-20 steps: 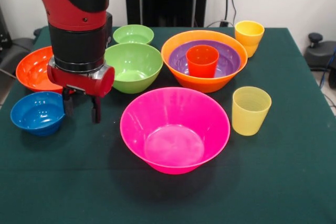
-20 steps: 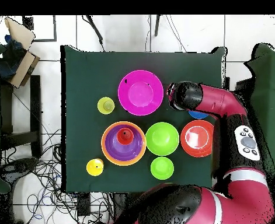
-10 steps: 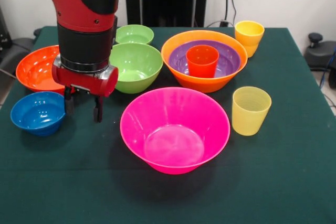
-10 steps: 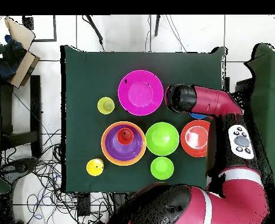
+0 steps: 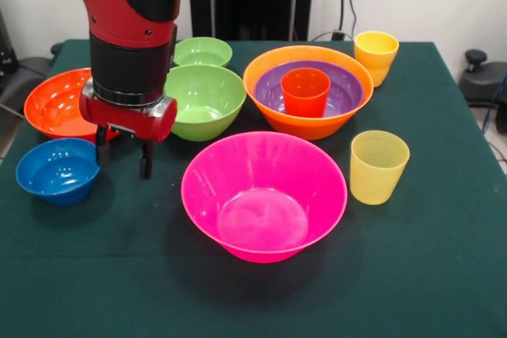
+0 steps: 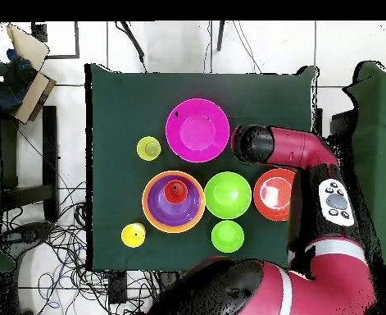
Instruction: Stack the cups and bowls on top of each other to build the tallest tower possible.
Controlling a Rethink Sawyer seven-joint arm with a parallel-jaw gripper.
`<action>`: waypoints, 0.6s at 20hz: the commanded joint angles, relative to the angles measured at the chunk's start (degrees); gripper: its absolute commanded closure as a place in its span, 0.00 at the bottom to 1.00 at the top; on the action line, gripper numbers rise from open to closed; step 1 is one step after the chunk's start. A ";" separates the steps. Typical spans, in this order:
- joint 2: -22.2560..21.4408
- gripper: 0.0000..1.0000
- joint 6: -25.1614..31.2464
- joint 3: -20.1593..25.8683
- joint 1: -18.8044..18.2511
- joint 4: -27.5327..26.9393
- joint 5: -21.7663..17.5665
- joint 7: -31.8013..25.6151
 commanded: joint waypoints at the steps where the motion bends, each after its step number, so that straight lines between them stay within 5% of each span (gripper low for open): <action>1: 0.03 0.00 -3.17 -2.57 3.93 4.32 -5.79 2.59; 12: 0.45 0.00 -6.09 -4.70 5.29 5.46 -5.29 3.09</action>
